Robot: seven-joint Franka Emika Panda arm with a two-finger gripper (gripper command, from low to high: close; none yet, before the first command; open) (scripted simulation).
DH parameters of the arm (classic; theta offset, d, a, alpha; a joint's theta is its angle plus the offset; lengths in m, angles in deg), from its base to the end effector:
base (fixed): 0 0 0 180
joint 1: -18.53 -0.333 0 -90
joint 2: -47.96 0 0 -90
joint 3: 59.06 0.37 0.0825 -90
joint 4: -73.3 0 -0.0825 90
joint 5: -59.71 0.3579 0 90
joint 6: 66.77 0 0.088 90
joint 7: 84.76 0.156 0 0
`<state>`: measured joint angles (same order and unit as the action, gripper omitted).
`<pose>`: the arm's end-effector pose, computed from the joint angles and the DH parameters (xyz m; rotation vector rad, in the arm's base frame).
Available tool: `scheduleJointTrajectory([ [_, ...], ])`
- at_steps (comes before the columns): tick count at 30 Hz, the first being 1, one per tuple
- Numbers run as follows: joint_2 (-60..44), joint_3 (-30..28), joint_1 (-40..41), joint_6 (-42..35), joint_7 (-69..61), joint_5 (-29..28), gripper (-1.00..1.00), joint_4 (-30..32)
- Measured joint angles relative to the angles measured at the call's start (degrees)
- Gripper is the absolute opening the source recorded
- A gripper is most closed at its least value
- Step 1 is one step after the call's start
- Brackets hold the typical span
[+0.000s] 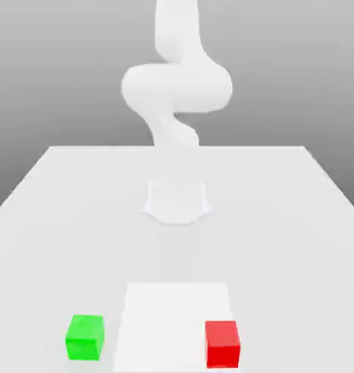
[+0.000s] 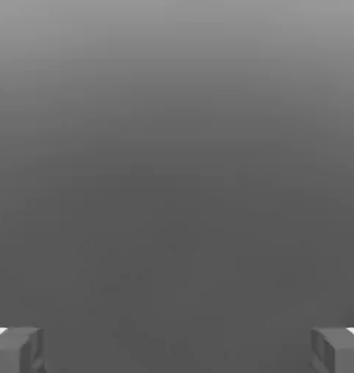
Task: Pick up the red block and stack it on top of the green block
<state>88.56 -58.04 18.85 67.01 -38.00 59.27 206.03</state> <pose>0.3520 0.0064 0.6786 -2.4951 1.0557 -0.9545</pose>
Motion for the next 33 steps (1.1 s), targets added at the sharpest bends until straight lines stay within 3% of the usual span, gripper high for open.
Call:
scheduleJointTrajectory([
  [17,-35.7,5.1,0.1,13.6,6.6,-3.4,0.00,6.5],
  [29,-60.5,4.3,-2.7,26.9,9.8,-5.0,0.00,8.2],
  [30,-62.1,3.9,-3.0,28.3,10.1,-5.4,-1.00,8.0],
  [33,-62.1,3.9,-3.0,28.3,10.1,-5.4,-1.00,8.0],
])
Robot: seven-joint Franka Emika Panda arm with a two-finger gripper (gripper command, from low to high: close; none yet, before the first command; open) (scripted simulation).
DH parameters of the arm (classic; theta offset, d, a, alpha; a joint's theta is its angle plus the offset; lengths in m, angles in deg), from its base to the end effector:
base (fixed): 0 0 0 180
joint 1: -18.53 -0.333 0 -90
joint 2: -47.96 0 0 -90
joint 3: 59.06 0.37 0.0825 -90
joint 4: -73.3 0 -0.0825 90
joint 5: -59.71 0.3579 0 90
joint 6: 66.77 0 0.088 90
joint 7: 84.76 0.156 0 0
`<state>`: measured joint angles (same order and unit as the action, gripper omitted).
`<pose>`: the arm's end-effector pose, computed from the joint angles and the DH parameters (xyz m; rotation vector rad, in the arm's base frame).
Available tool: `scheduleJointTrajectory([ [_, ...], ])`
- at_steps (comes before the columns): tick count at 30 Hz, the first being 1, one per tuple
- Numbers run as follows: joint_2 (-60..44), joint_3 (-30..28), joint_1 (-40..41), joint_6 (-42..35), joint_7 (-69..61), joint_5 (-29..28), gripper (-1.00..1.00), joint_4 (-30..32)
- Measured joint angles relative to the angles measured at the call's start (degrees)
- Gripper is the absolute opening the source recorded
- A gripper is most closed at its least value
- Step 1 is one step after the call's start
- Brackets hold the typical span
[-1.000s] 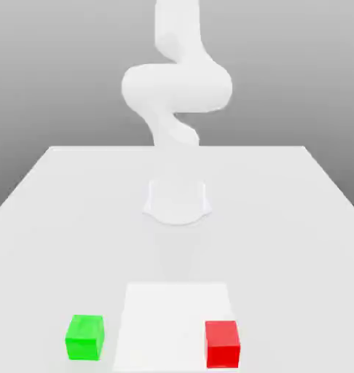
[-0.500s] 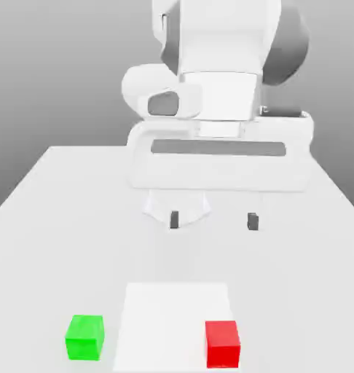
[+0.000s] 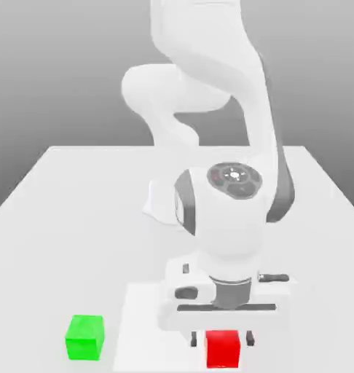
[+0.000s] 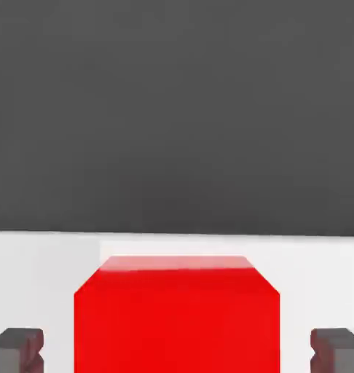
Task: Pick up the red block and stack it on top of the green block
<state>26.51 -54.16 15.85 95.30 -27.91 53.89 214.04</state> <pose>0.4828 0.0699 0.1762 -2.9118 1.1785 -0.0009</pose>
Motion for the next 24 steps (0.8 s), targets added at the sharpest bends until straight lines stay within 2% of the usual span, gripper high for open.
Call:
scheduleJointTrajectory([
  [4,-0.2,0.1,0.1,0.1,0.1,-0.1,-1.00,0.0],
  [9,8.6,1.5,1.5,-7.2,-1.7,2.4,-1.00,1.4],
  [17,14.7,-9.7,13.7,-12.1,-0.8,6.7,-1.00,2.6],
  [21,8.5,-10.2,15.7,-6.2,-1.9,8.8,-1.00,2.3],
  [22,6.8,-9.9,16.0,-4.6,-2.1,9.2,1.00,2.2],
  [24,6.8,-9.9,16.0,-4.6,-2.1,9.2,1.00,2.2],
])
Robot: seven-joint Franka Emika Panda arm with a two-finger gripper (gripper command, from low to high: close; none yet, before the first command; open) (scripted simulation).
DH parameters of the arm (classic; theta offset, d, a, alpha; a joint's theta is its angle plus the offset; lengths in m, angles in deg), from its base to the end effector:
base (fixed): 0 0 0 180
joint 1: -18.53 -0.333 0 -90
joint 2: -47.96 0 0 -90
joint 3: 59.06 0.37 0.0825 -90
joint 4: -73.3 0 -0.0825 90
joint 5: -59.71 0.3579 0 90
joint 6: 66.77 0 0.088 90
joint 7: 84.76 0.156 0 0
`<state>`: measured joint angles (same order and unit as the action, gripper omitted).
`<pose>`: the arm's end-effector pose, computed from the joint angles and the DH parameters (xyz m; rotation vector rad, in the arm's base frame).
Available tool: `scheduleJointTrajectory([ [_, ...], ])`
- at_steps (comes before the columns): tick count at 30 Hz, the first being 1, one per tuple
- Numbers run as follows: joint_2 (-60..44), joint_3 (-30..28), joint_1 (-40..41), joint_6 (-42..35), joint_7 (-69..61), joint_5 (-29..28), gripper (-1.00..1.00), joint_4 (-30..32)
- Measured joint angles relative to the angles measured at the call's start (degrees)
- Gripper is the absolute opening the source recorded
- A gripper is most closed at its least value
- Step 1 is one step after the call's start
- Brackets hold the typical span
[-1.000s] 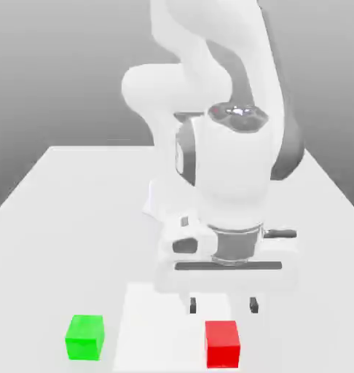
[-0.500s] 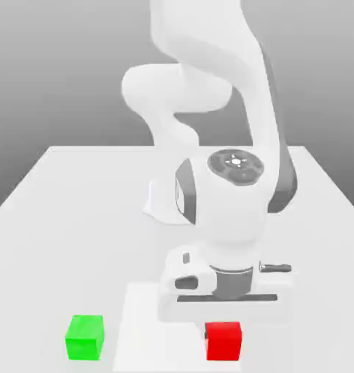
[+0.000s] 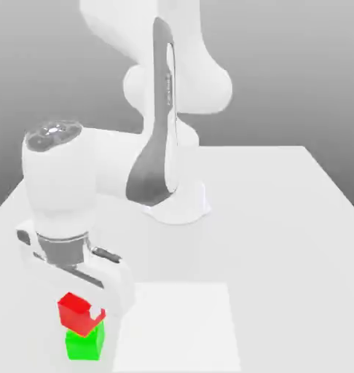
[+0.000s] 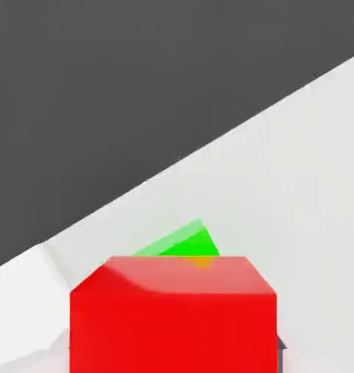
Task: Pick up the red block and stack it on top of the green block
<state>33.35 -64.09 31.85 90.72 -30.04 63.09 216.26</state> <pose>0.4490 -0.1516 0.2152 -2.4747 1.9345 0.0000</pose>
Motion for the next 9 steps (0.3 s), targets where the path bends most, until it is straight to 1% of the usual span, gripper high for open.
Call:
scheduleJointTrajectory([
  [5,-0.2,0.0,0.1,0.2,0.0,0.1,1.00,0.0],
  [9,6.7,-0.6,-0.2,-6.4,1.3,-1.7,1.00,0.3],
])
